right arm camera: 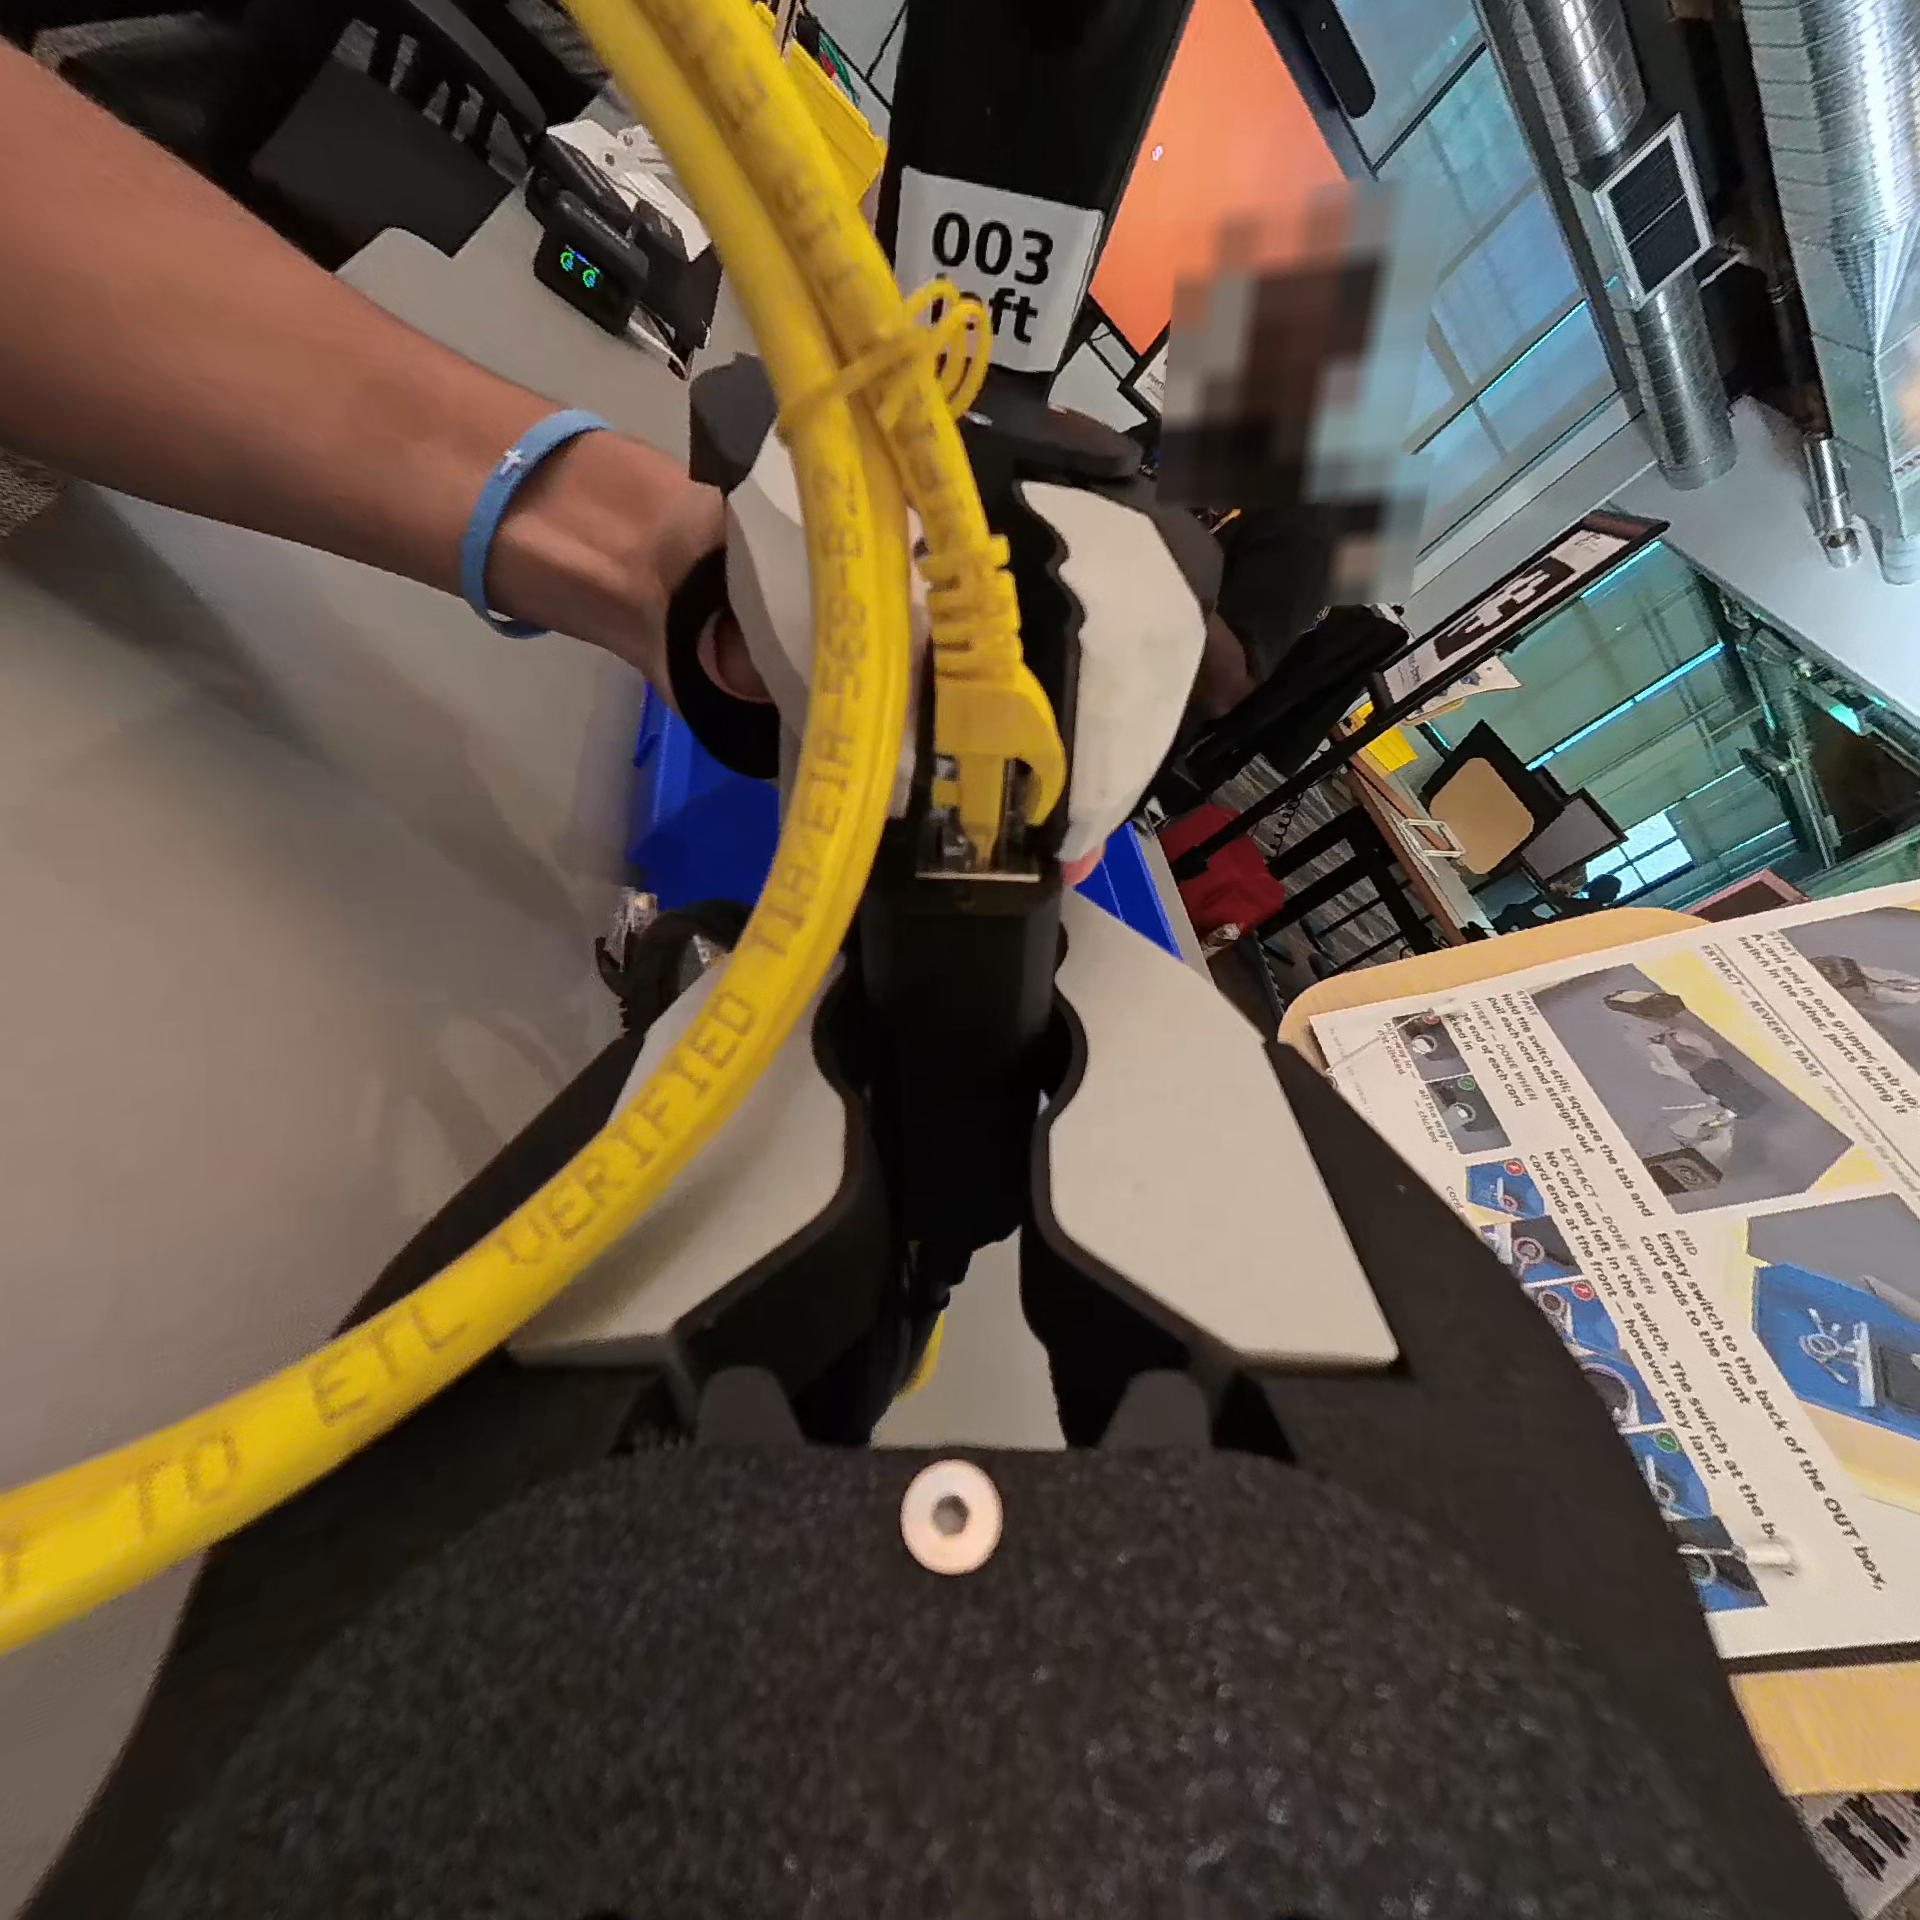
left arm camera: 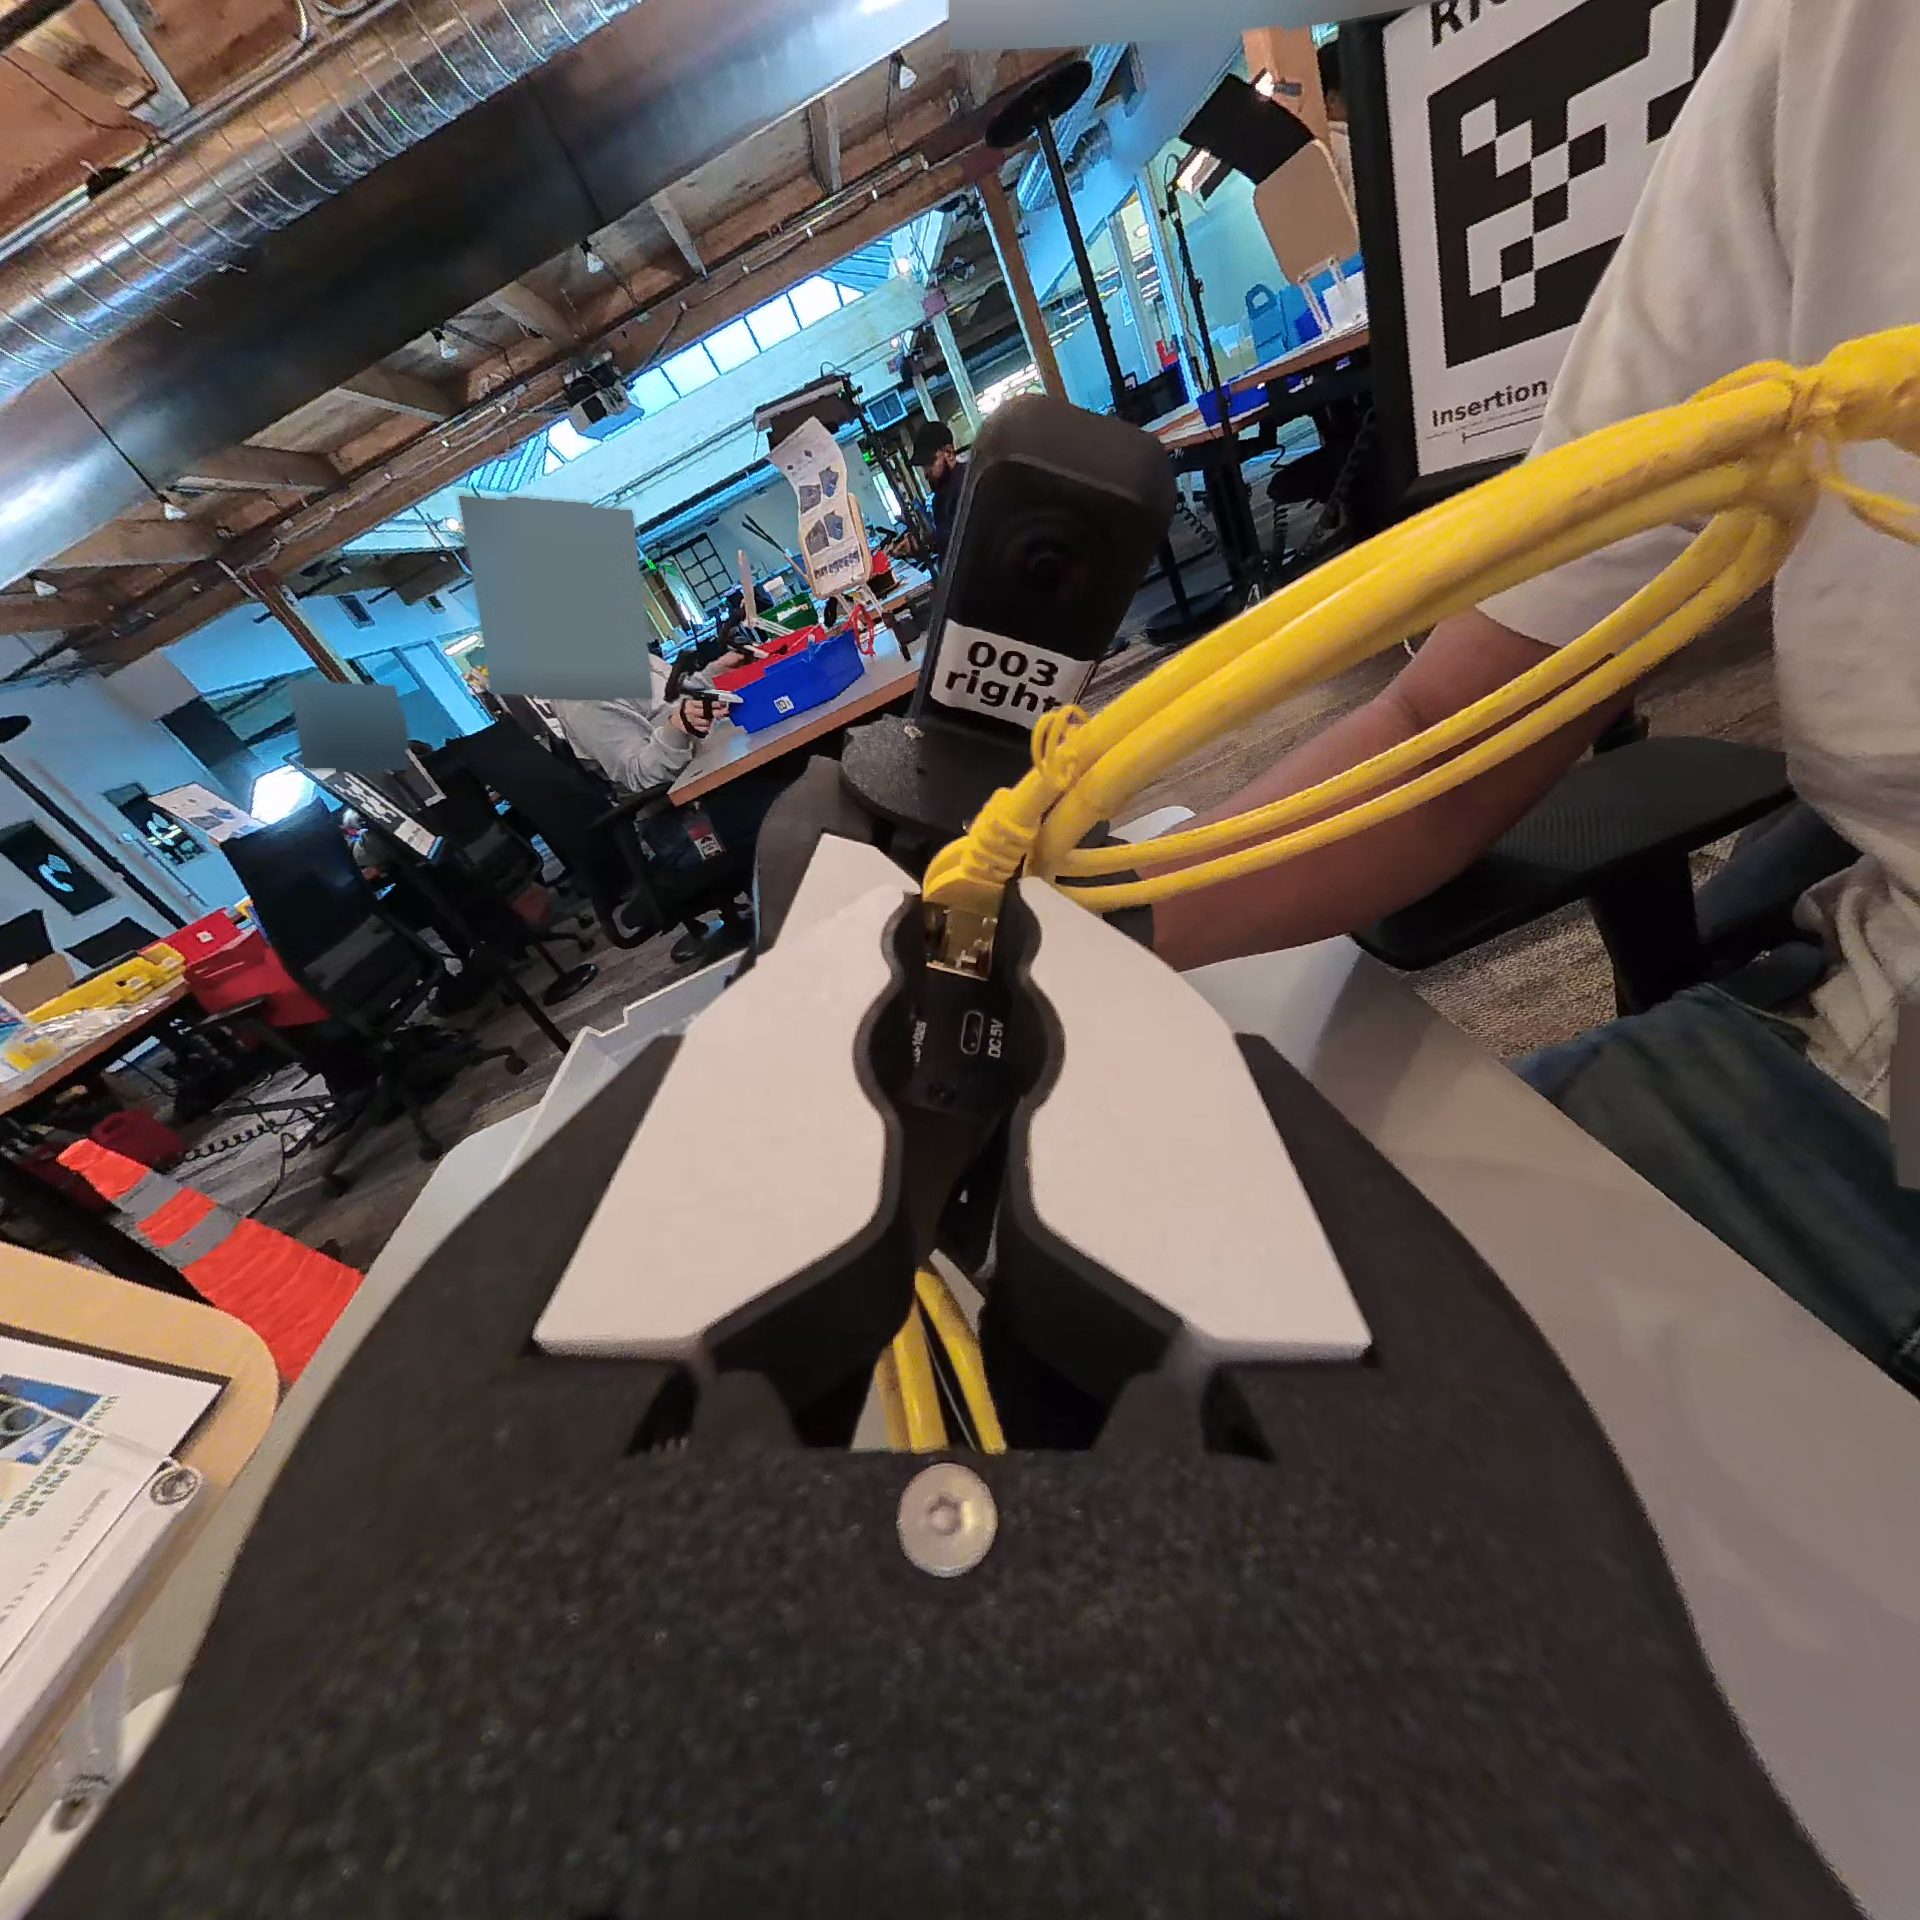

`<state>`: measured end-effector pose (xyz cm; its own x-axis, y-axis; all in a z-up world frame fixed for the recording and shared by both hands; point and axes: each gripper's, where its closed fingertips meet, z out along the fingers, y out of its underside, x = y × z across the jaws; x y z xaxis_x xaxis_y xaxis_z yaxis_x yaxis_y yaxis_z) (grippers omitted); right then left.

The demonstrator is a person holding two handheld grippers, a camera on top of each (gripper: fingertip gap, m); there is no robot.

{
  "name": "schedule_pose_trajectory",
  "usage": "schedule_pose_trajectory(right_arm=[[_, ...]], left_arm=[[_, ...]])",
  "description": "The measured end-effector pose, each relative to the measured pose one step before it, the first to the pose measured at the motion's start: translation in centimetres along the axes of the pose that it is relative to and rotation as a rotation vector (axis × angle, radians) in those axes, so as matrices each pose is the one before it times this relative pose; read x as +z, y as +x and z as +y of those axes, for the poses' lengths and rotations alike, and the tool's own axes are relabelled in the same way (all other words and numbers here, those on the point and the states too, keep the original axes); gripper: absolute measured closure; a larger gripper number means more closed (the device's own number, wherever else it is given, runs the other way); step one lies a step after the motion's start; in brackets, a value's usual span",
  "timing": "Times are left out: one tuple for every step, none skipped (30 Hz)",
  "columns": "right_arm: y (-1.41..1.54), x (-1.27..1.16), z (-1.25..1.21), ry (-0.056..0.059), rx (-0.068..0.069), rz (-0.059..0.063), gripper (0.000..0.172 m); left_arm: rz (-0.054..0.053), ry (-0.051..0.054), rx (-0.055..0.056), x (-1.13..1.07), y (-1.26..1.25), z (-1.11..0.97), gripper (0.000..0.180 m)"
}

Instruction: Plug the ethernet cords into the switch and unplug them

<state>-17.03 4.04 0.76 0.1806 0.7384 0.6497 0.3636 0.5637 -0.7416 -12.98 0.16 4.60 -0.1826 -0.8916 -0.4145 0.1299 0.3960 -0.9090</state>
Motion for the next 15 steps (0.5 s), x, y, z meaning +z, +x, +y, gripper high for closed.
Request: schedule_pose_trajectory(right_arm=[[-0.063, 0.03, 0.049, -0.0006, 0.0002, -0.0031, 0.146], [-0.038, 0.026, 0.095, -0.0057, -0.0022, -0.0014, 0.146], [-0.08, 0.03, -0.008, 0.0012, 0.0011, -0.0043, 0.143], [-0.159, 0.036, -0.06, 0.0036, -0.0026, -0.0068, 0.141], [-0.122, 0.038, -0.031, -0.0009, -0.0042, -0.0053, 0.141], [-0.089, 0.039, -0.078, 0.0031, 0.0025, -0.005, 0.141], [-0.097, 0.062, -0.075, 0.0056, 0.0047, -0.0052, 0.141], [0.018, 0.043, 0.009, 0.0003, 0.0027, 0.0009, 0.14], [-0.122, 0.04, -0.007, 0.0037, 0.003, -0.0069, 0.14], [-0.119, 0.084, 0.101, -0.0052, -0.0019, -0.0051, 0.14], [-0.119, 0.061, 0.021, -0.001, -0.0063, -0.0017, 0.139], [-0.079, 0.07, -0.079, 0.0055, 0.0033, 0.0005, 0.139], [-0.031, 0.096, 0.018, -0.0031, -0.0007, -0.0011, 0.139], [-0.036, 0.079, 0.014, -0.0045, -0.0052, 0.0006, 0.139], [0.064, 0.067, 0.038, -0.0067, 0.0024, 0.0044, 0.139]], left_arm=[[0.0049, 0.0005, -0.0072, -0.037, 0.018, 0.08, 0.167], [0.0009, -0.0014, -0.0033, -0.033, 0.009, 0.073, 0.167], [0.0052, -0.0009, -0.0019, -0.063, 0.105, 0.009, 0.167], [0.0055, -0.0056, 0.0014, -0.055, 0.109, 0.019, 0.167], [0.0064, -0.0039, -0.0027, -0.053, 0.092, -0.012, 0.167], [0.0088, -0.0023, -0.0072, -0.068, 0.084, -0.034, 0.167], [0.0009, -0.0066, -0.0032, -0.029, -0.018, 0.0, 0.167], [0.0053, -0.0065, -0.013, -0.01, 0.029, 0.032, 0.167], [0.0065, -0.0111, -0.0101, -0.034, 0.069, 0.093, 0.167], [0.0042, -0.0152, -0.0016, -0.006, 0.093, 0.142, 0.167], [0.0068, -0.006, -0.0019, -0.042, 0.134, 0.021, 0.167], [0.0012, -0.0031, -0.0009, -0.067, 0.04, 0.002, 0.167], [0.0024, -0.0039, -0.0008, -0.067, 0.047, 0.048, 0.167], [-0.002, 0.0028, -0.003, -0.072, -0.034, -0.01, 0.167], [-0.0025, 0.0022, -0.0035, -0.051, -0.017, 0.01, 0.167]])
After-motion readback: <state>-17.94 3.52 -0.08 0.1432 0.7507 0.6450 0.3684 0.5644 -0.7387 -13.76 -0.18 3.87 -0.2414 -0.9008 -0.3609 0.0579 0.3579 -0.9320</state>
